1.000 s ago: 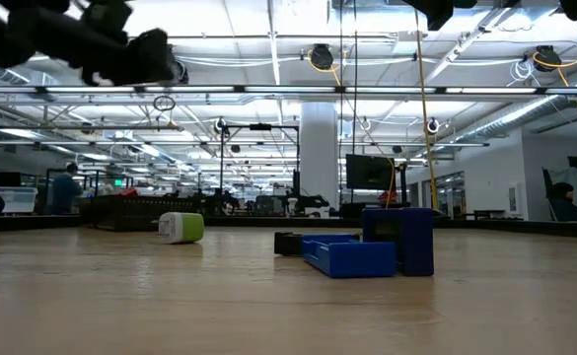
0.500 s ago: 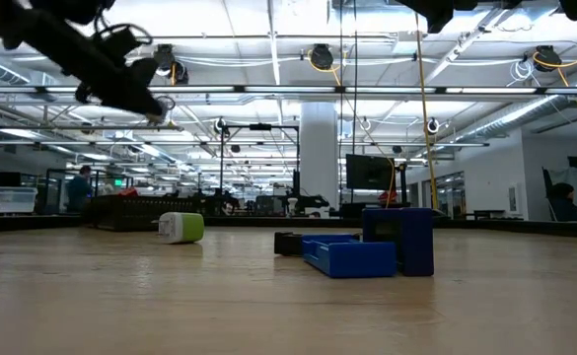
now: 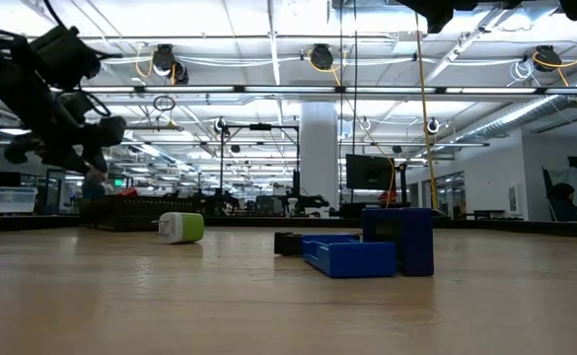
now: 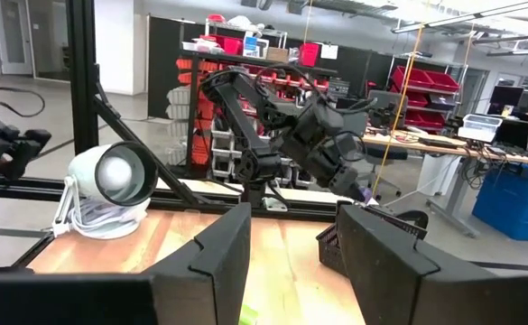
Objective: Pick & Place Office items
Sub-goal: Put the purple charger adapter into the top black bin
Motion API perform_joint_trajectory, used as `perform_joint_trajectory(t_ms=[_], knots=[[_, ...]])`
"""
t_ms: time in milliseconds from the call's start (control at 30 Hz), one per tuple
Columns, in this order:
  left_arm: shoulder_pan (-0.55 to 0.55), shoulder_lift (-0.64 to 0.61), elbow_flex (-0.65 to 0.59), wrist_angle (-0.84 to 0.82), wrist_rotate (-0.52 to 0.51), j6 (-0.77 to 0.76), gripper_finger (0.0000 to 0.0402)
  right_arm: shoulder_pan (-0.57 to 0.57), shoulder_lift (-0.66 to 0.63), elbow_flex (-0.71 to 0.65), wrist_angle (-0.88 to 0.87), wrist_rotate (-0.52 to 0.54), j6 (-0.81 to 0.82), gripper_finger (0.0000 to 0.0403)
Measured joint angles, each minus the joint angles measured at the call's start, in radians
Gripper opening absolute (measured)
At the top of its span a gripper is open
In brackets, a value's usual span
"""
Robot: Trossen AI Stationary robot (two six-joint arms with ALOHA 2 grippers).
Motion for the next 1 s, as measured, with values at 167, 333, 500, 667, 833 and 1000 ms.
perform_joint_trajectory(t_ms=[167,333,500,667,833,1000], knots=[[0.036,0.000,-0.042,0.017,0.001,-0.019,0.0123,0.000,0.000,0.000,0.000,0.000,0.000,0.0155],[0.053,0.000,-0.049,0.021,0.002,-0.029,0.0123,0.000,0.000,0.000,0.000,0.000,0.000,0.0155],[0.064,0.000,-0.049,0.029,-0.003,-0.025,0.0124,0.000,0.000,0.000,0.000,0.000,0.000,0.0155],[0.080,0.000,-0.049,0.071,-0.007,-0.013,0.0124,0.000,0.000,0.000,0.001,0.000,0.000,0.0155],[0.093,0.000,-0.049,0.079,-0.007,0.001,0.0124,0.000,0.000,0.000,0.001,0.000,0.000,0.0155],[0.095,0.000,-0.049,0.077,-0.006,0.000,0.0125,0.000,0.000,0.000,0.001,0.000,0.000,0.0155]])
